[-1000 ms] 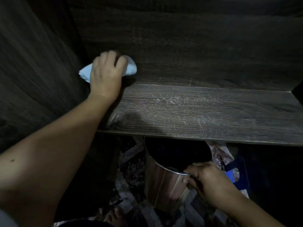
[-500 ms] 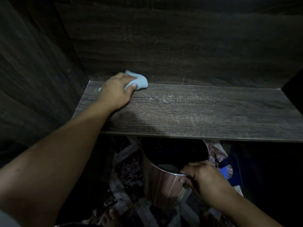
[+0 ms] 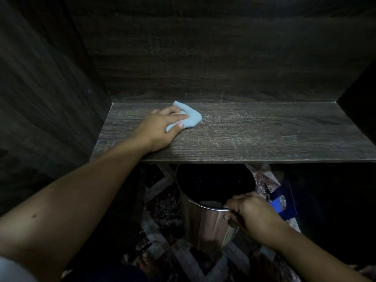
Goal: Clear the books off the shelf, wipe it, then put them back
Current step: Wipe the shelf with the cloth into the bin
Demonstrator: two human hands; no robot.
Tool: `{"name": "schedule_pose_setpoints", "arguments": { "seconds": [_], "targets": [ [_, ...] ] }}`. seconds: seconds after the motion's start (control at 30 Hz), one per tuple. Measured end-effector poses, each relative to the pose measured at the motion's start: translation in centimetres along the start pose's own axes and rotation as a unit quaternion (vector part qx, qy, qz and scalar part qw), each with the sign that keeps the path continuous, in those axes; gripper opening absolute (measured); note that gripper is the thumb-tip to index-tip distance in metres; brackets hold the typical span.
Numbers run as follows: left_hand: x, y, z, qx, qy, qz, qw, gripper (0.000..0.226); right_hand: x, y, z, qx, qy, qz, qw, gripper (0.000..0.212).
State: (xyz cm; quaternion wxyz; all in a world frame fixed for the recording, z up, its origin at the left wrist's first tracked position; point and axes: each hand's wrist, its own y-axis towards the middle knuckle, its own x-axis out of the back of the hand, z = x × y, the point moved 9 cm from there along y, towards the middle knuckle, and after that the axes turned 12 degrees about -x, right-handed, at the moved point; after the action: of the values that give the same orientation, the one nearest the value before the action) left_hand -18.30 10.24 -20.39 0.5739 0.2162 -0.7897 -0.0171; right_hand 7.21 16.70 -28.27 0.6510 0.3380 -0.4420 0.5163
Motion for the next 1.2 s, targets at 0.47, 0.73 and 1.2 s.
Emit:
{"name": "schedule_pose_setpoints", "arguments": {
  "seconds": [0.47,0.73,1.2],
  "targets": [
    [1.5,-7.5,-11.4,-0.123,-0.085,0.017,0.989,0.033,-0.8,-2.2,1.1,0.000,-0.064,-0.001,0.998,0.005],
    [3.2,-6.4,-8.2,0.050,-0.051,-0.122,0.990,0.043,-3.8,-1.5,0.4,-0.059,-0.106,0.046,0.992,0.009],
    [0.1,-5.1,-7.2,0.012,-0.050,-0.113,0.992,0.052,-10.8,-2.8,-2.7,-0.122,-0.186,0.236,0.946,0.032]
  ]
}}
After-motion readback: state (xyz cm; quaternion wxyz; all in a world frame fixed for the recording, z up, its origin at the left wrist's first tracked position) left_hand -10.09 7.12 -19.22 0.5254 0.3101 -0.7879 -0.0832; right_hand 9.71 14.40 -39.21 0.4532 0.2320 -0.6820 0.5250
